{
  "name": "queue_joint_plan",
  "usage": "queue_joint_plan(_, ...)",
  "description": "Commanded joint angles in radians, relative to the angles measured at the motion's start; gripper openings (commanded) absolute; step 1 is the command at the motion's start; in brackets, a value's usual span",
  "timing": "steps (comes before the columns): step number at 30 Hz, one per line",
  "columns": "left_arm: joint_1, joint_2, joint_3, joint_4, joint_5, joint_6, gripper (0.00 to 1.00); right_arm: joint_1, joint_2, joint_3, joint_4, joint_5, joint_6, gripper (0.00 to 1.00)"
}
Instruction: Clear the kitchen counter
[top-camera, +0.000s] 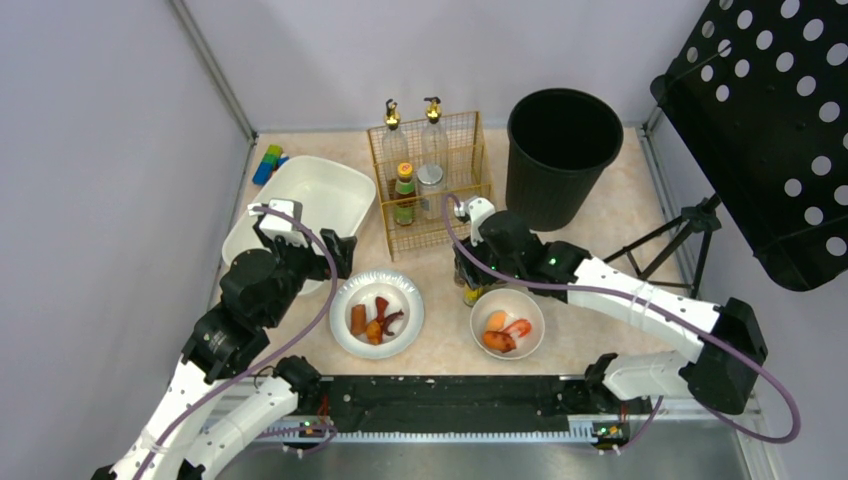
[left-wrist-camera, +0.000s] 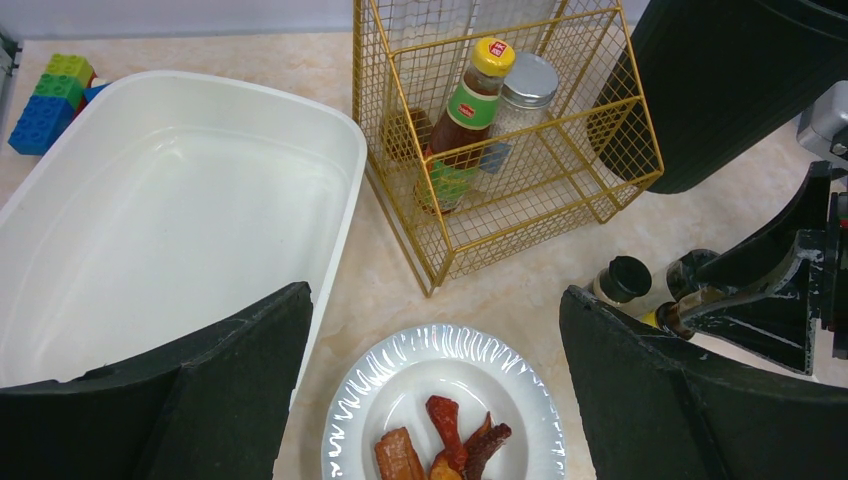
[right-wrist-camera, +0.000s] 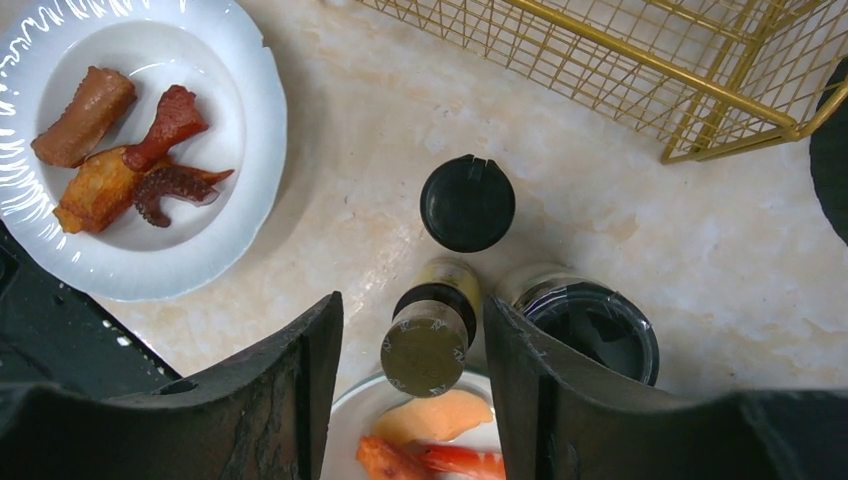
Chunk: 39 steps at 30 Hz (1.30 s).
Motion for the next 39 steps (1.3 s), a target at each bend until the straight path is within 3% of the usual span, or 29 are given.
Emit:
queue_joint_plan(1, 0.005, 0.005, 0.009, 0.016, -0.012, 0.009, 0.98, 0.012, 0.016, -0.013, 0.036, -0.001, 0.012, 0.51)
queue_joint_plan(24, 0.005, 0.013, 0.009, 0.017, -0.007, 0.009, 0.98, 0.015, 0.030, -0.037, 0.017, -0.026, 0.007, 0.40)
queue_joint_plan(34, 0.005, 0.014, 0.009, 0.016, -0.009, 0.009, 0.98, 0.020, 0.032, -0.009, 0.015, -0.004, 0.009, 0.01)
queue_joint_plan(39, 0.004, 0.015, 0.009, 0.017, -0.009, 0.008, 0.98, 0.025, 0.014, 0.056, -0.010, -0.002, 0.004, 0.00)
